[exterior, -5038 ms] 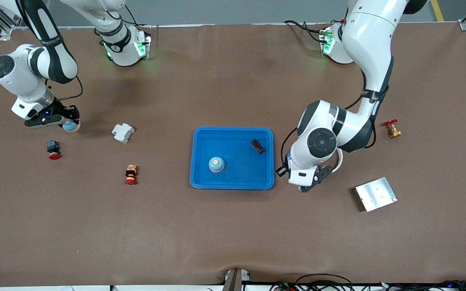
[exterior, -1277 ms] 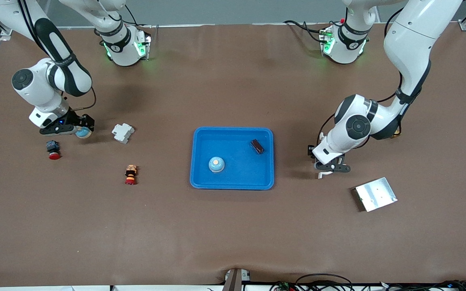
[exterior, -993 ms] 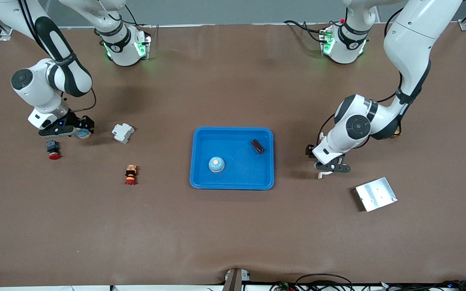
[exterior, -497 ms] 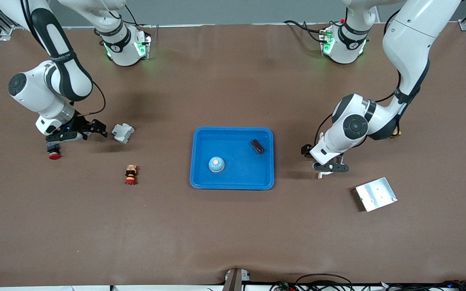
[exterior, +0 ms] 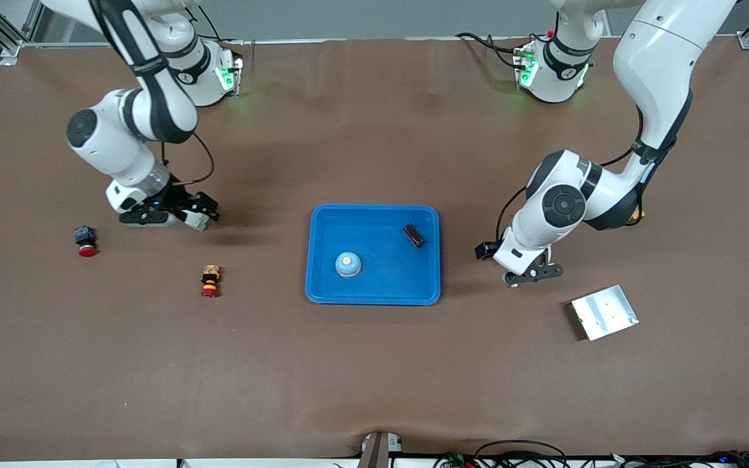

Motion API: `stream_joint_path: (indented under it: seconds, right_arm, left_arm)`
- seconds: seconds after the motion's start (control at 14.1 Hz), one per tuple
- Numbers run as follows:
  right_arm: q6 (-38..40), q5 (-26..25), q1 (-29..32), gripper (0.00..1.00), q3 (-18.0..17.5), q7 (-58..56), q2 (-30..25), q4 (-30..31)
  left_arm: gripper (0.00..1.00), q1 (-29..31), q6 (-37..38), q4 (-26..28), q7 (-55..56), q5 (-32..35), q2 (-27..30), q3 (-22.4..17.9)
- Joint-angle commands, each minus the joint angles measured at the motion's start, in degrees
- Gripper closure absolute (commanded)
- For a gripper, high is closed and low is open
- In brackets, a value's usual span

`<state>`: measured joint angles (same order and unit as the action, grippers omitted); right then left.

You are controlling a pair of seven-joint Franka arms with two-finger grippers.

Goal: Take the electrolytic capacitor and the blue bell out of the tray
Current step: 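Reach the right gripper to the bell while the left gripper reaches capacitor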

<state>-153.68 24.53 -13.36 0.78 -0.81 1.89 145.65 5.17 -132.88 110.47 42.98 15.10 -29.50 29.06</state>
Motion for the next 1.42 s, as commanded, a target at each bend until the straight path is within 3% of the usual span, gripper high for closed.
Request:
stream_joint_path:
  seconds: [0.0, 0.14, 0.35, 0.43, 0.57, 0.92, 1.35]
  right_arm:
    - [0.48, 0.08, -8.75, 0.0, 0.45, 13.94, -0.49, -2.46]
    - [1.18, -5.6, -13.16, 0.0, 0.45, 26.49, 0.65, -5.62]
    - [9.16, -22.8, -17.12, 0.0, 0.19, 48.9, 3.63, -13.95]
    - [12.14, -24.86, -18.35, 0.0, 0.1, 54.02, 5.21, -17.21]
    - [15.33, -24.97, -21.43, 0.0, 0.1, 59.41, 8.99, -23.54]
    - [14.63, -24.88, -24.87, 0.0, 0.1, 67.08, 21.37, -36.72]
    - [15.43, -24.79, -26.8, 0.0, 0.1, 70.69, 32.29, -47.64]
  left_arm:
    - [0.0, -1.74, 3.76, -3.76, 6.65, -0.07, -0.73, 0.3]
    - [0.0, -2.97, 4.03, -5.79, 11.66, -1.12, -1.52, 0.3]
    - [0.0, -5.17, 4.03, -8.95, 20.09, -2.8, -3.1, 0.3]
    - [0.0, -5.96, 4.03, -9.83, 23.17, -2.88, -3.72, 0.3]
    - [0.0, -7.63, 4.03, -11.24, 29.93, -2.89, -4.86, 0.3]
    - [0.0, -11.41, 4.03, -14.67, 40.33, -2.88, -7.06, 0.21]
    - [0.0, -15.63, 3.77, -17.66, 47.89, -4.03, -9.87, 0.21]
